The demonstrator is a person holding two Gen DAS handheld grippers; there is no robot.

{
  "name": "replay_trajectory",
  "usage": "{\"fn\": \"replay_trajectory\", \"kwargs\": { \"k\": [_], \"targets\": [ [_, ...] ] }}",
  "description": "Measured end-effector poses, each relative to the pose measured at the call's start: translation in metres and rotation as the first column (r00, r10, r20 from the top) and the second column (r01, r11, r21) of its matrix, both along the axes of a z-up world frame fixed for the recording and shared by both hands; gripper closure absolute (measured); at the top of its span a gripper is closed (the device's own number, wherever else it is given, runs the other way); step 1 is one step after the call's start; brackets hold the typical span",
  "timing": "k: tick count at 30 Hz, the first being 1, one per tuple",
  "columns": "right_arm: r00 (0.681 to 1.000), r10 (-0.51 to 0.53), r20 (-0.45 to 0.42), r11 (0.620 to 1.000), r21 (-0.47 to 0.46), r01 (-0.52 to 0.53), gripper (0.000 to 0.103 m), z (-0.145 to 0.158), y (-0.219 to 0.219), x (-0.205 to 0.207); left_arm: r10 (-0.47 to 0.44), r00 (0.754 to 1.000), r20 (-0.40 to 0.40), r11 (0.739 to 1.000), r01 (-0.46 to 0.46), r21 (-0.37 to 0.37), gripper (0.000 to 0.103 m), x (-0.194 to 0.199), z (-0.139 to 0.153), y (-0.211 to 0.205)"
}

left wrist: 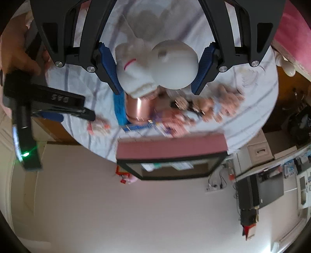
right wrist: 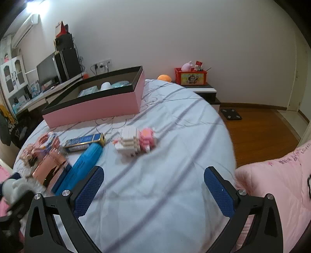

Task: Organize rigid objects
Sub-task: 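Grasp the white figurine with the left tool while the right tool grasps the pink block figure, then carry the white figurine and pink block figure into the pink box and release both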

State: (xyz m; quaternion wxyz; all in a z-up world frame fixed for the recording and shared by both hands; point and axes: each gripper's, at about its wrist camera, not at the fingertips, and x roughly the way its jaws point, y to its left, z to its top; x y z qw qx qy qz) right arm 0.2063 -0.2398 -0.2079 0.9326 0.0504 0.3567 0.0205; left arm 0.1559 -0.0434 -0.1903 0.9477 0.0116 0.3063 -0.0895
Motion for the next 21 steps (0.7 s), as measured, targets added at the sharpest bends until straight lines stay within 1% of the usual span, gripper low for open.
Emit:
{"fn": "replay_trajectory", "kwargs": {
  "k": [2,6,9,10,11,13,16,18,19,21],
  "targets": [
    [1.0,0.008,-0.024,1.0,-0.01,-0.008,0.0,-0.001,0.004,0.016,0.014,1.0,-0.002,1.0,-0.014,-0.004,0.029,0.009,0.004,0.005],
    [0.995,0.03,-0.099,0.999,-0.02,-0.032,0.0,-0.007,0.009,0.04,0.035,0.999,0.014,0.999,-0.035,-0.014,0.029,0.022,0.012,0.014],
    [0.993,0.051,-0.111,0.999,-0.003,-0.052,0.002,-0.004,0.009,0.051,0.042,0.999,0.009,0.999,-0.042,-0.005,0.029,0.036,0.014,0.019],
    [0.991,0.054,-0.121,0.998,-0.015,-0.056,0.012,-0.005,0.01,0.054,0.044,0.999,0.007,0.999,-0.044,-0.002,0.029,0.038,0.014,0.02],
    [0.989,0.052,-0.137,0.998,-0.037,-0.058,0.027,-0.007,0.012,0.059,0.045,0.999,0.006,0.999,-0.045,-0.003,0.029,0.043,0.015,0.021],
    [0.989,0.052,-0.137,0.997,-0.051,-0.06,0.04,-0.007,0.013,0.061,0.049,0.999,0.008,0.999,-0.049,-0.005,0.029,0.048,0.017,0.025],
    [0.99,0.077,-0.114,0.997,-0.005,-0.078,0.04,-0.004,0.009,0.056,0.049,0.999,0.003,0.999,-0.049,0.001,0.029,0.061,0.021,0.03],
    [0.991,0.083,-0.105,0.996,-0.006,-0.084,0.04,0.001,0.009,0.053,0.046,0.999,0.004,0.999,-0.046,-0.007,0.029,0.065,0.023,0.033],
    [0.993,0.081,-0.081,0.997,-0.006,-0.081,0.04,0.007,0.01,0.049,0.045,0.999,0.002,0.999,-0.045,-0.01,0.029,0.068,0.025,0.035],
    [0.993,0.093,-0.067,0.995,-0.011,-0.094,0.04,0.016,0.013,0.048,0.041,0.999,0.005,0.999,-0.04,-0.022,0.029,0.073,0.029,0.038]
  ]
}}
